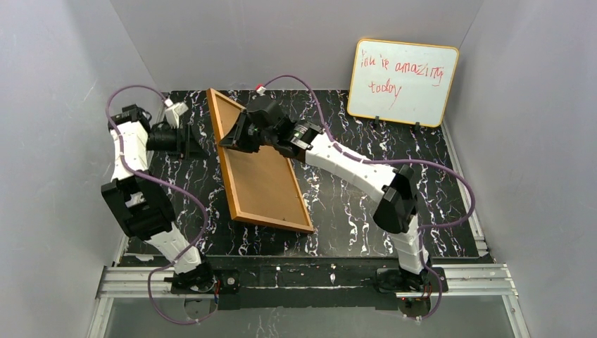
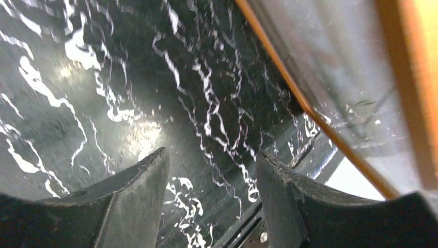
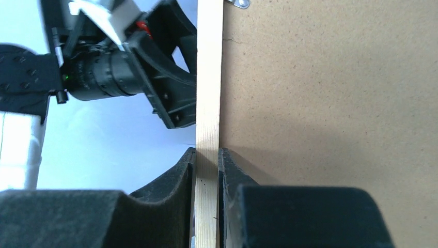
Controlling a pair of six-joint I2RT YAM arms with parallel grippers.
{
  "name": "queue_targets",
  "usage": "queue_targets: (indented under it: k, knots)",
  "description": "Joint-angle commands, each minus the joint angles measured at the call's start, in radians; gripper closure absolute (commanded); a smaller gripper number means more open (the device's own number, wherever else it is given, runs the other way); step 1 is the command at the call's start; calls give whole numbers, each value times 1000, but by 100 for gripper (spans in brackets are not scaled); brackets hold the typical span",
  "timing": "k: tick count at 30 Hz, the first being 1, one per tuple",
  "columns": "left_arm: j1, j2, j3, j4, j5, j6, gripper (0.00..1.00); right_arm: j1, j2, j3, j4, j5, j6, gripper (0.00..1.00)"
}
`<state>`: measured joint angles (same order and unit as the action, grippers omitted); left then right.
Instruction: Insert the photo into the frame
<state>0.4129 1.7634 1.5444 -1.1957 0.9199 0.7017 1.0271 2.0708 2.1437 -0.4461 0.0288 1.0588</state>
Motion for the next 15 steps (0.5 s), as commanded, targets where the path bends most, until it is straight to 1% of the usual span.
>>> queue_targets:
  k: [1,4,8,12,13,15]
  knots:
    - [-110,-148,65,152,39,-275,41,-60,-138,-149,308,-131,149,99]
    - [-186,-180,82,254,-16,-371,41,-97,-179,-210,326,-164,170,99]
    - [-285,-164,95,325,-99,-442,42,-148,-242,-359,435,-236,242,99]
    - [-376,-147,116,393,-169,-498,42,-178,-281,-414,434,-266,245,99]
    - [-395,-143,125,401,-183,-504,42,-185,-291,-425,430,-268,242,97]
    - [-447,-128,146,409,-213,-515,42,-202,-311,-443,414,-274,232,80]
